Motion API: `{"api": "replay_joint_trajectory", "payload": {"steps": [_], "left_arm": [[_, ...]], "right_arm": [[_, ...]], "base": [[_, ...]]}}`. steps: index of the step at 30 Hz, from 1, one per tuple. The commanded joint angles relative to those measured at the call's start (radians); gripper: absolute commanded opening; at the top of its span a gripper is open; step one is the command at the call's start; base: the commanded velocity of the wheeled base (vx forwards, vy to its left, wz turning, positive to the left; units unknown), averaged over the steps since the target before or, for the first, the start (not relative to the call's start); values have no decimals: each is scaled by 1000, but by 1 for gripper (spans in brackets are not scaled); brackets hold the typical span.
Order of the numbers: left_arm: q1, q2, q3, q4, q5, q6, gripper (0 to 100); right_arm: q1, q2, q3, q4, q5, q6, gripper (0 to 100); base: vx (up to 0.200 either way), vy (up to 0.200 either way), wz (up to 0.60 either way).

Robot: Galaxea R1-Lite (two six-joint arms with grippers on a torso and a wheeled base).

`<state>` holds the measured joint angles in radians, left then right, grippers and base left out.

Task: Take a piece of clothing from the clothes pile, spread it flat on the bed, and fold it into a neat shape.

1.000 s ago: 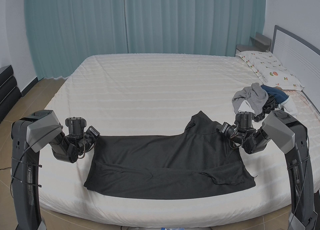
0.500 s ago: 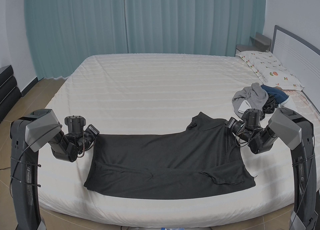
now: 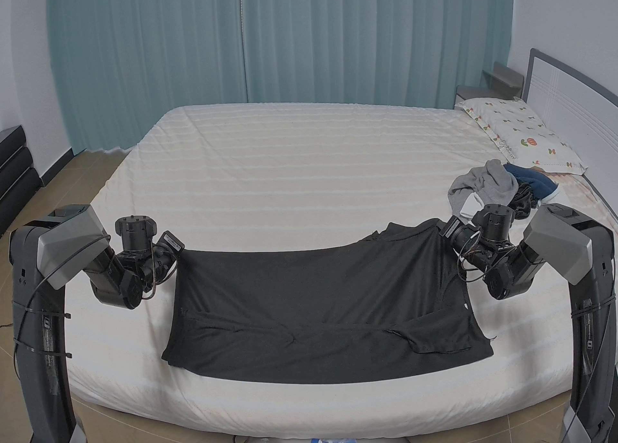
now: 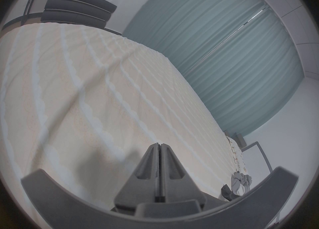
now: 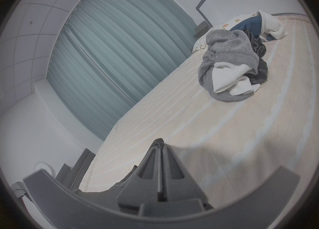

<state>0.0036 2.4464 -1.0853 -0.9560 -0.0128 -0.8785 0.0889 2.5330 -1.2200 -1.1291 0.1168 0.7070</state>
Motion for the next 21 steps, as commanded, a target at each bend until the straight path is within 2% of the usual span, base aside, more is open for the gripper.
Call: {"api": "replay_joint_trajectory", "payload": {"steps": [1,11,21], "left_arm": [[3,-17,8,-3,-1,0,0],[1,-7,15,-4,0,6,0],[4,-46,50,-4,-1,7,0]], "right_arm": [[8,-16,25,-21,1,6,0],[-1,-20,47,-15,14,3,0],[-26,-77,128,-1,92,5,0]], "base": [[0,0,0],[0,0,0],[0,0,0]]}}
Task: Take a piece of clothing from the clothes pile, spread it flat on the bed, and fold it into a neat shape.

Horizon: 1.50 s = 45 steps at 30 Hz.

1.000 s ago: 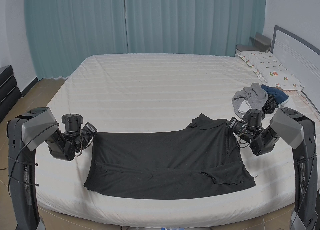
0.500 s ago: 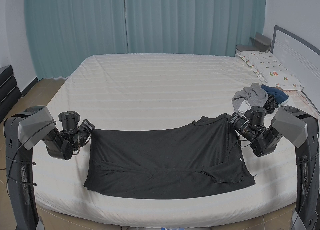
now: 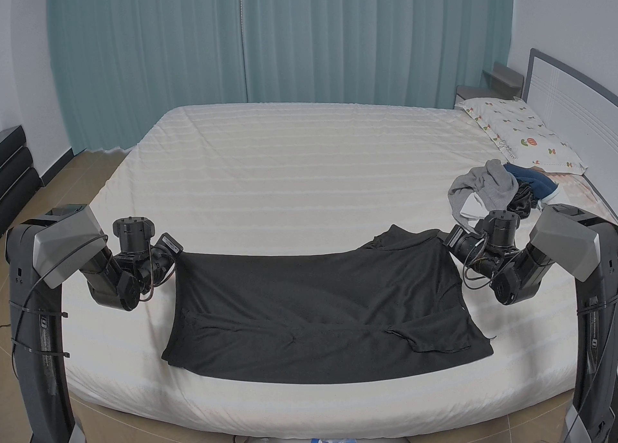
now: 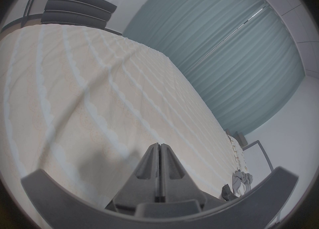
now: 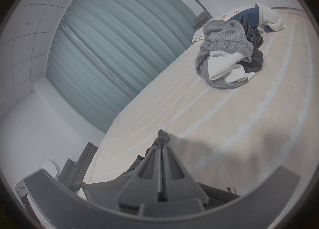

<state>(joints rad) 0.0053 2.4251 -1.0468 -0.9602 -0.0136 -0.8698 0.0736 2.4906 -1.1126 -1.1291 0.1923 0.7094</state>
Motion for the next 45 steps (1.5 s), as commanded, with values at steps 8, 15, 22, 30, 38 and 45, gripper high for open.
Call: {"api": "replay_joint_trajectory", "payload": {"steps": [8,15,22,30,38,45], "left_arm": [[24,-29,16,0,-3,-3,0],[25,-20,18,0,-5,0,0],[25,-24,57,-61,-25,5,0],[21,-4,68,-164,-34,5,0],[21,14,60,-164,-32,5,0],[22,-21,105,-166,-32,25,0]], "right_arm": [[-18,-50,71,-1,62,2,0],[-20,-50,92,11,78,-2,0],[-43,-90,128,12,127,-1,0],[-48,-52,102,-43,114,7,0],[-48,-39,106,-58,114,5,0],[-63,-88,166,-50,130,2,0]], "base": [[0,0,0],[0,0,0],[0,0,0],[0,0,0],[0,0,0],[0,0,0]]}}
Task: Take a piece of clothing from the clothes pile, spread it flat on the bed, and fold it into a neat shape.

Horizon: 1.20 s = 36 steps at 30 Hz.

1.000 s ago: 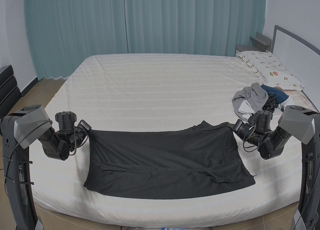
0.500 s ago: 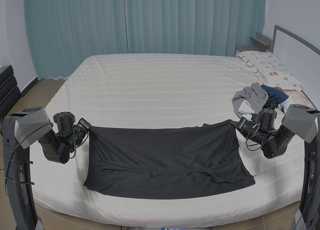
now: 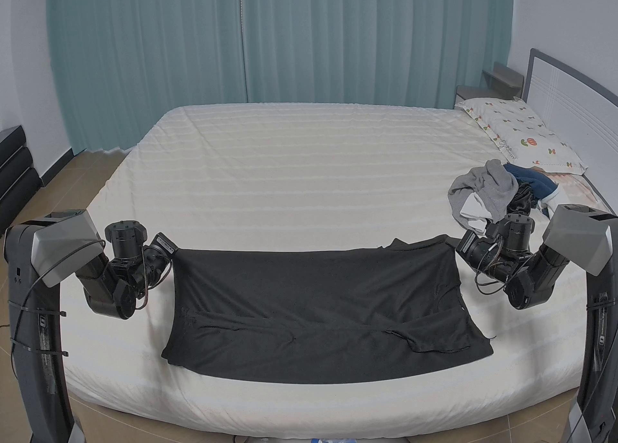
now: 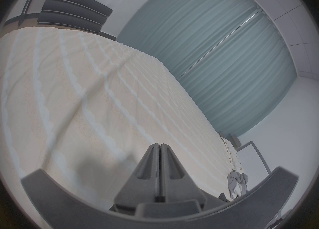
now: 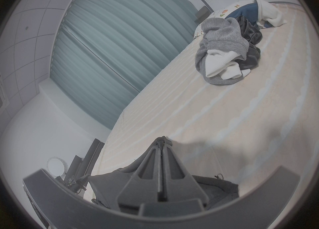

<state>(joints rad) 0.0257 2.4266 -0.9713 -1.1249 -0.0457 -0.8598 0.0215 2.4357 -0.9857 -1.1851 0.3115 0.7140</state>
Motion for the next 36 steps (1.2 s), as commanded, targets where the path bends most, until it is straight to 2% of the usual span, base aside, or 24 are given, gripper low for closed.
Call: {"api": "replay_joint_trajectory", "payload": {"steps": [1,8,12,16,21,25,26,31,36], "left_arm": [[3,-27,39,-1,0,33,0],[5,-31,117,-73,0,150,0],[5,-18,151,-130,0,237,0],[-1,-24,204,-159,1,257,0],[-3,-12,318,-303,3,320,0],[-6,-11,304,-317,9,317,0],[-10,-11,270,-317,12,315,0],[-15,49,138,-316,35,311,0],[-18,108,52,-317,72,288,0]], "right_arm": [[-11,-41,55,5,15,-4,0],[-11,-89,177,-4,49,-24,0],[-17,-92,246,-10,51,-84,0],[-25,-92,320,-48,52,-128,0],[-21,-81,415,-176,60,-151,0],[-21,-75,389,-217,51,-143,0],[-20,-58,334,-226,40,-137,0],[-8,5,179,-225,-61,-77,0],[6,60,75,-222,-75,-74,0]], "base": [[0,0,0],[0,0,0],[0,0,0],[0,0,0],[0,0,0],[0,0,0],[0,0,0],[0,0,0],[0,0,0]]}}
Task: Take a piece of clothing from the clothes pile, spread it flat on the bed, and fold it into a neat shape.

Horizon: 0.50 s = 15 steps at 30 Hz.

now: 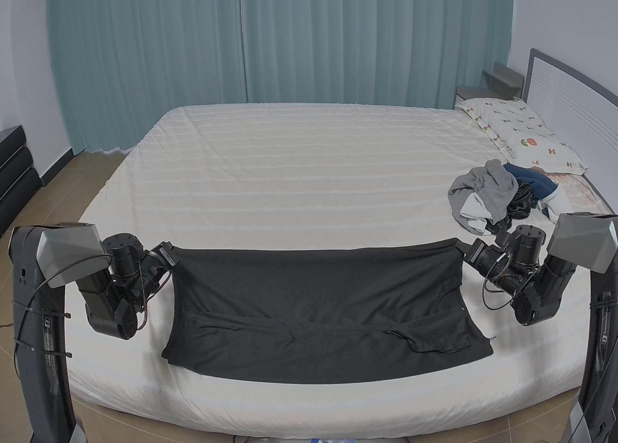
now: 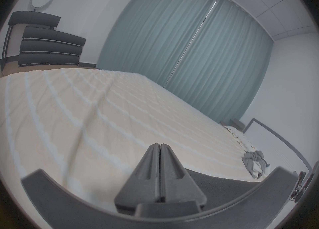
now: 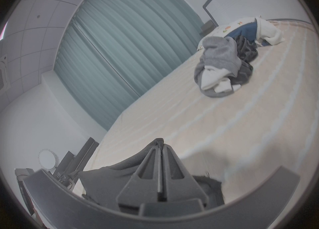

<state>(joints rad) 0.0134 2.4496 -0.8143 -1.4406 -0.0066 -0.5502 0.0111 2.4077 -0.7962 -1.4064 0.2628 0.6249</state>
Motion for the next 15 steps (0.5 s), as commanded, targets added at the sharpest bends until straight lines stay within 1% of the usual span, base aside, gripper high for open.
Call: {"api": "replay_joint_trajectory", "payload": {"steps": [1,3,4,5,11,15], "left_arm": [[-10,89,-115,-1,39,-36,0],[-18,94,-135,-3,50,-74,0],[-18,94,-135,-3,50,-74,0],[-21,95,-144,-1,54,-93,0],[-26,98,-123,-7,59,-89,0],[-21,77,-37,-14,54,-80,0]], "right_arm": [[18,96,-129,0,-31,15,0],[24,113,-158,0,-43,15,0],[24,113,-158,0,-43,15,0],[26,126,-172,0,-57,15,0],[32,110,-121,-6,-57,10,0],[26,50,-34,-8,-36,7,0]], "base": [[0,0,0],[0,0,0],[0,0,0],[0,0,0],[0,0,0],[0,0,0]]}}
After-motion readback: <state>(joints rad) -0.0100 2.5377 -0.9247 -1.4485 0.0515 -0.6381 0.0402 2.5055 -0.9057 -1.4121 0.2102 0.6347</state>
